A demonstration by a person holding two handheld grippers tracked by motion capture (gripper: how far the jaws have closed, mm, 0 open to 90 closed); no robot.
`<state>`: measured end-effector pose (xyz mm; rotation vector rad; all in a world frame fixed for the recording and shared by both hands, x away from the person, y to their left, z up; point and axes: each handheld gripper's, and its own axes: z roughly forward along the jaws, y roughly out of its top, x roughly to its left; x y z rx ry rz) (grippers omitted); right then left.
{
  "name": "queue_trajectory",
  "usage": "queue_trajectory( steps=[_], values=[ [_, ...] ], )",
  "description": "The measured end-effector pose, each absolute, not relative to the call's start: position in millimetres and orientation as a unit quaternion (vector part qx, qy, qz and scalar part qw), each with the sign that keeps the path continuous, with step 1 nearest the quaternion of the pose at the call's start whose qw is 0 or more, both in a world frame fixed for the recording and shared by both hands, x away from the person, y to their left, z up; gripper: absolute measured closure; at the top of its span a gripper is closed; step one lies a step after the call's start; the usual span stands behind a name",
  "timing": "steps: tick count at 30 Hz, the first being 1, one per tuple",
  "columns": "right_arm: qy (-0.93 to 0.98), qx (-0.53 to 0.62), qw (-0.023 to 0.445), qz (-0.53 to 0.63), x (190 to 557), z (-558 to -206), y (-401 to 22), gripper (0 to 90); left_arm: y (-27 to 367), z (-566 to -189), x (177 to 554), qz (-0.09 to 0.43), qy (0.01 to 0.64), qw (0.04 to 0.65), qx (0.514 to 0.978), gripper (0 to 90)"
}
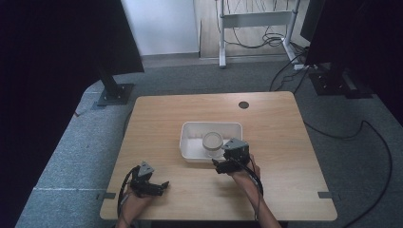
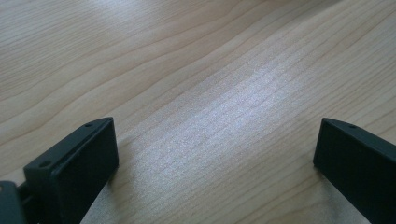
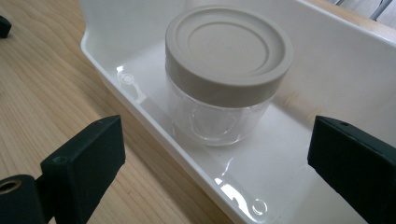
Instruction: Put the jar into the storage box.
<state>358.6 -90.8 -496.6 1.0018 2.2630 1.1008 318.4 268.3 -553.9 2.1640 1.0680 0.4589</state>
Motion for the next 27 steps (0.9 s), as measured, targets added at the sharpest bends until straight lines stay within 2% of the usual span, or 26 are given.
queue_trajectory(
  steps=[27],
  values=[
    [0.811,0.359,0.219,0.407,333.5,-500.7,-118.3,3.3,268.2,-554.0,318.3,0.176,0.41,0.336,0.829,0.0]
  ],
)
